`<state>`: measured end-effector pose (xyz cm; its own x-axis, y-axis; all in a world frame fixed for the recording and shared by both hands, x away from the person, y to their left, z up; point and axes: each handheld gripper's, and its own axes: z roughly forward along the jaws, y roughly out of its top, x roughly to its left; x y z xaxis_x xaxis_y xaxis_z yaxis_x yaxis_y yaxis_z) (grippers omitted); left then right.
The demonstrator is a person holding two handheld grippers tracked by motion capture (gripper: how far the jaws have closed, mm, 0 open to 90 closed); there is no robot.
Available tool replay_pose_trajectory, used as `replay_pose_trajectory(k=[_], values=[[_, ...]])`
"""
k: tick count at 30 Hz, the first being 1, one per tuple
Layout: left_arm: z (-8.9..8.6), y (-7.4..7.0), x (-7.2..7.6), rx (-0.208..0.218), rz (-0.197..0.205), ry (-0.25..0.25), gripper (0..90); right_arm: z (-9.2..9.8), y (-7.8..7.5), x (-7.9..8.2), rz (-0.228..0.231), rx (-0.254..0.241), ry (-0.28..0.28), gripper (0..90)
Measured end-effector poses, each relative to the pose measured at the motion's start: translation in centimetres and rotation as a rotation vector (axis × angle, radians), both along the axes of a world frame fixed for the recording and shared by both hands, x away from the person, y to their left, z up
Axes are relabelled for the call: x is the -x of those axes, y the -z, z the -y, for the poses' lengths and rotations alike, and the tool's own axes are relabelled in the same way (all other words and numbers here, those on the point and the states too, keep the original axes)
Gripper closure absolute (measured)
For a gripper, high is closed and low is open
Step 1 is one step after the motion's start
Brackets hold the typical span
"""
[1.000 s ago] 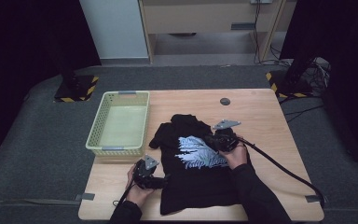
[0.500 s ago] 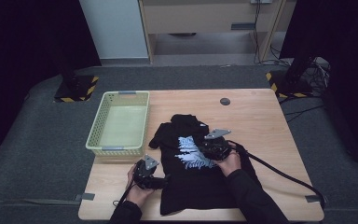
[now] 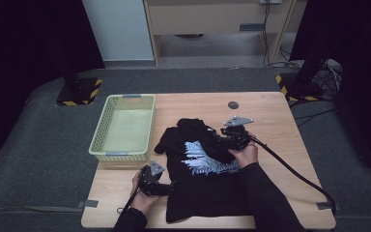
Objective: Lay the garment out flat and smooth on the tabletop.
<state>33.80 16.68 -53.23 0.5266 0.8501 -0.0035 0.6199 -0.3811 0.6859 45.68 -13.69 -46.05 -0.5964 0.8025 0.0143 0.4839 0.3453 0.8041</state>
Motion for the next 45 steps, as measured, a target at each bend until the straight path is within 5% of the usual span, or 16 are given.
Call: replay_pose_trajectory(k=[14,19,22,25,31,37,40,45], values=[[0.0,0.0,0.0,0.000,0.000,0.003,6.7,-1.9,3.7,-2.3,-0.083,0.043,0.037,55.5],[0.0,0.0,0.0,0.000,0.001,0.003,6.7,-2.1,4.5,-2.4,-0.106,0.083,0.031,66.8],[0.0,0.0,0.0,0.000,0.001,0.003,6.7,-2.0,4.5,-2.3,-0.105,0.104,0.032,83.4],[0.0,0.0,0.0,0.000,0.001,0.003,6.7,-1.8,4.3,-2.3,-0.102,0.108,0.034,86.6],[0.0,0.0,0.0,0.000,0.001,0.003,6.7,-0.5,2.7,-2.4,-0.075,0.080,0.062,87.5],[0.0,0.0,0.0,0.000,0.001,0.002,6.7,1.4,-0.4,-2.2,0.006,0.051,0.102,87.4],[0.0,0.0,0.0,0.000,0.001,0.002,6.7,3.4,-2.7,-2.4,0.062,0.026,0.152,87.4],[0.0,0.0,0.0,0.000,0.002,0.002,6.7,6.0,-4.2,-2.4,0.100,-0.004,0.232,87.3]])
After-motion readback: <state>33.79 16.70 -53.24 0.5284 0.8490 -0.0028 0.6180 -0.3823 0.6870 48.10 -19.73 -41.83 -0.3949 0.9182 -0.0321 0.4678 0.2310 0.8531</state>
